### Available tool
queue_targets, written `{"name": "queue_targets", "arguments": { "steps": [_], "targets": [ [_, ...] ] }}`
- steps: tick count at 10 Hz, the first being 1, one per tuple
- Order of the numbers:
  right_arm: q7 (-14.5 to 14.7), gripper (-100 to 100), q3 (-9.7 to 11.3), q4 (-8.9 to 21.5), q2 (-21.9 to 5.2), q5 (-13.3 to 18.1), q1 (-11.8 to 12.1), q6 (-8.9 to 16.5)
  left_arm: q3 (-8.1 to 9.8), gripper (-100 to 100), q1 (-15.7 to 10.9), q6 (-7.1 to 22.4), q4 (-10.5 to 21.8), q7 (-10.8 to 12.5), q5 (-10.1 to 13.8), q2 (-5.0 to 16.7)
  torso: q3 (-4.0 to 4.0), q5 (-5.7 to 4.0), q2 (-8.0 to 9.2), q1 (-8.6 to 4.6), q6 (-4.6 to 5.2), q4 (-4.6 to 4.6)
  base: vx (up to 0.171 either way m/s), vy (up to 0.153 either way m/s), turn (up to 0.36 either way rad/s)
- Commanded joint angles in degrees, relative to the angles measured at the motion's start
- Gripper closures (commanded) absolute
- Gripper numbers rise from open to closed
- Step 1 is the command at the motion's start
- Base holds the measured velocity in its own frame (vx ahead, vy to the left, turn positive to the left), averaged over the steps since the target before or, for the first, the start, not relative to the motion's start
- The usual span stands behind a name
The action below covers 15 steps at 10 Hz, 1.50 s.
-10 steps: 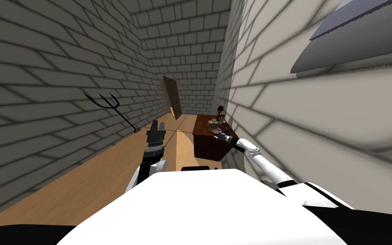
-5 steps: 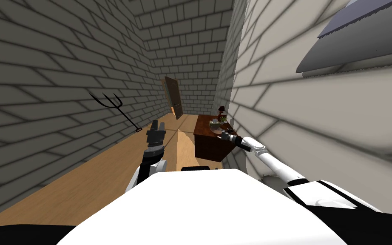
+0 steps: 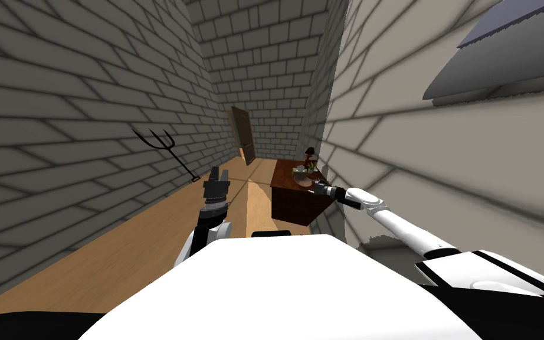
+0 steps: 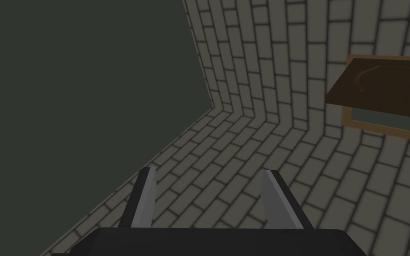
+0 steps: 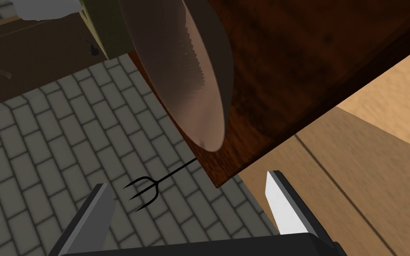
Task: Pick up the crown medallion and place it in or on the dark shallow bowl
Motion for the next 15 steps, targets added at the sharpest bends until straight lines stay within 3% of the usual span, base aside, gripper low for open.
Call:
{"name": "queue_targets", "arguments": {
  "steps": [1,2,6,7,15],
  "targets": [
    [-2.86,-100,0.44,1.05,-2.86,-0.53,-0.11,-1.1,0.0,0,0.0,0.0,0.0,0.0,0.0,0.0,0.0,0.0,0.0,0.0,0.0,0.0,0.009,0.017,0.049],
    [-2.87,-100,0.44,1.05,-3.17,-0.53,-0.11,-1.1,0.0,0,0.0,0.0,0.0,0.0,0.0,0.0,-0.01,0.0,-0.01,0.0,-0.01,0.0,0.007,0.01,0.017],
    [-9.31,-100,1.61,3.47,-10.01,-1.84,0.24,-3.75,0.0,0,0.0,0.0,0.0,0.0,0.0,0.0,-0.04,-0.01,-0.06,0.01,0.0,-0.02,0.019,0.015,0.048],
    [-9.42,-100,1.61,3.47,-10.27,-1.84,0.24,-3.75,0.0,0,0.0,0.0,0.0,0.0,0.0,0.0,-0.05,-0.01,-0.08,0.0,-0.01,-0.02,0.02,0.005,0.016],
    [-22.89,-100,5.36,7.15,-22.27,-3.46,2.73,-8.92,0.0,0,0.01,0.0,0.0,0.0,0.0,0.0,-0.13,-0.02,-0.21,-0.01,-0.01,-0.06,0.051,0.007,0.047]
  ]
}}
